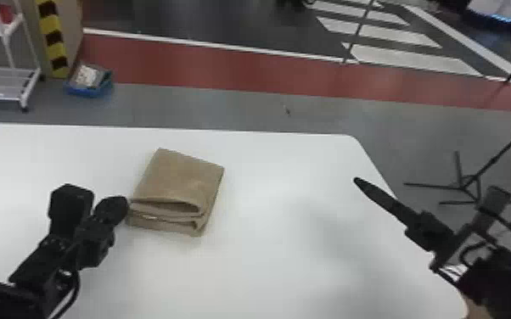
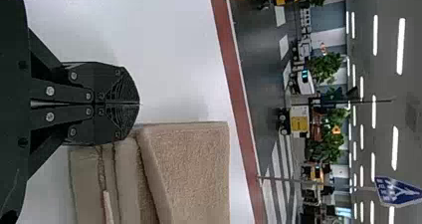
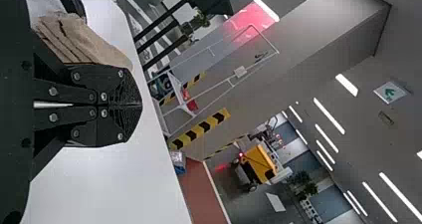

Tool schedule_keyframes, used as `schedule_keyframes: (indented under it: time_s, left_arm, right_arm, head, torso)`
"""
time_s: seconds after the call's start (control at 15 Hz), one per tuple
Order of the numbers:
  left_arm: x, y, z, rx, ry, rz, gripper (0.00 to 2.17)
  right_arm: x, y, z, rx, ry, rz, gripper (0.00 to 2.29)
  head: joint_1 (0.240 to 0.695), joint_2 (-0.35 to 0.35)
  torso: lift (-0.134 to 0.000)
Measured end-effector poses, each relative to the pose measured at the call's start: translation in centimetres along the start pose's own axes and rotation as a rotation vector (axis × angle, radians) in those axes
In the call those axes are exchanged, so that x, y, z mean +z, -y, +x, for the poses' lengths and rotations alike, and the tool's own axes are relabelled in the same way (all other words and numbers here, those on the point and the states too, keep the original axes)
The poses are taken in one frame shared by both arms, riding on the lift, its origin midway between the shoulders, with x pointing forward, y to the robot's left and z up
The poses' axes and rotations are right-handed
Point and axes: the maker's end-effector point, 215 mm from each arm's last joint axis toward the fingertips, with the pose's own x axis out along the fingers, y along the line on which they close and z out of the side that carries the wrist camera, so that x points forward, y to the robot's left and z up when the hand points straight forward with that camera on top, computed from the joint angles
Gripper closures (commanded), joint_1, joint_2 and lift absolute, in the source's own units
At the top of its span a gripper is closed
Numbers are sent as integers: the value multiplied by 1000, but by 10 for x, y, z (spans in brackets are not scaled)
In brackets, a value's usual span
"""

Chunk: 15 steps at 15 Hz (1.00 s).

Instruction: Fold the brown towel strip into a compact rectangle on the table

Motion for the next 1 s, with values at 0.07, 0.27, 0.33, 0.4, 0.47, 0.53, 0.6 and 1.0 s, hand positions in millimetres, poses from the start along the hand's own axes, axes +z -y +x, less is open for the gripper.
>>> schedule_keyframes:
  time_s: [0.07, 0.27, 0.33, 0.4, 0.47, 0.53, 0.6, 1.0]
  left_arm:
    - [-6, 9, -5, -13, -15, -5, 1882]
    - [-11, 34, -25, -45, -33, -20, 1882]
    - [-6, 39, -31, -47, -25, -22, 1882]
    - [-2, 40, -38, -44, -19, -24, 1882]
    - [4, 36, -44, -26, -5, -27, 1882]
    - [21, 25, -53, 19, 43, -27, 1882]
    - [50, 17, -63, 56, 136, -29, 1882]
    - [96, 70, -59, -39, 257, -39, 1882]
  right_arm:
    - [-3, -2, 3, 7, -1, 4, 1997]
    - [-8, -4, 8, 17, -2, 13, 1997]
    - [-9, -4, 9, 19, -3, 13, 1997]
    - [-9, -4, 9, 19, -2, 14, 1997]
    - [-9, -4, 9, 20, 0, 14, 1997]
    - [-9, -4, 9, 21, 1, 15, 1997]
    - [-9, -4, 9, 21, 0, 16, 1997]
    - [-19, -6, 2, 27, 1, 19, 1997]
  head:
    - [695, -314]
    - [695, -329]
    - [695, -335]
    - [695, -340]
    - [695, -338]
    - [695, -325]
    - [695, -319]
    - [695, -350]
  torso:
    - [-117]
    - [-117]
    - [-117]
    - [-117]
    - [-117]
    - [-117]
    - [-117]
    - [-117]
